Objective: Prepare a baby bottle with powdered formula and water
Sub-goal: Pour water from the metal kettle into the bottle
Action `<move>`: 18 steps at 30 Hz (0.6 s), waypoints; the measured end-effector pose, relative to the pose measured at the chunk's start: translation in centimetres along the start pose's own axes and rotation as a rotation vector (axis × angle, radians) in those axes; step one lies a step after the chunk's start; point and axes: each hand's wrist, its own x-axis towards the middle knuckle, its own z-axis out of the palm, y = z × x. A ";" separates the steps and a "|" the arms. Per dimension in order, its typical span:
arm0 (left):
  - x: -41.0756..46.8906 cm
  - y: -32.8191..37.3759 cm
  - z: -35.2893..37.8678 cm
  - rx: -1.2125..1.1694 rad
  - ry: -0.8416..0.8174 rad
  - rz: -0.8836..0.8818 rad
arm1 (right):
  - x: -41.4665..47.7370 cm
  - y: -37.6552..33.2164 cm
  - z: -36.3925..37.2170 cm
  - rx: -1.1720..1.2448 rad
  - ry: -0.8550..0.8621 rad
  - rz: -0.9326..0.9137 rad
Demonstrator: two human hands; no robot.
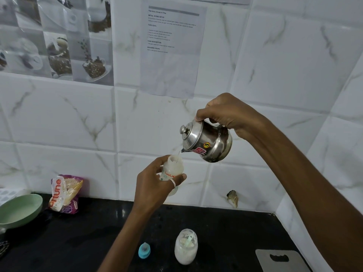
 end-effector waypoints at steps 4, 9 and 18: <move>-0.2 -0.1 0.1 0.005 -0.006 0.002 | -0.1 -0.3 0.0 -0.002 -0.012 -0.003; -0.3 -0.2 0.1 -0.012 -0.011 0.004 | 0.0 -0.4 -0.1 -0.003 -0.017 -0.003; -0.4 -0.3 0.1 -0.024 -0.010 0.014 | 0.2 -0.5 -0.2 -0.019 -0.015 -0.003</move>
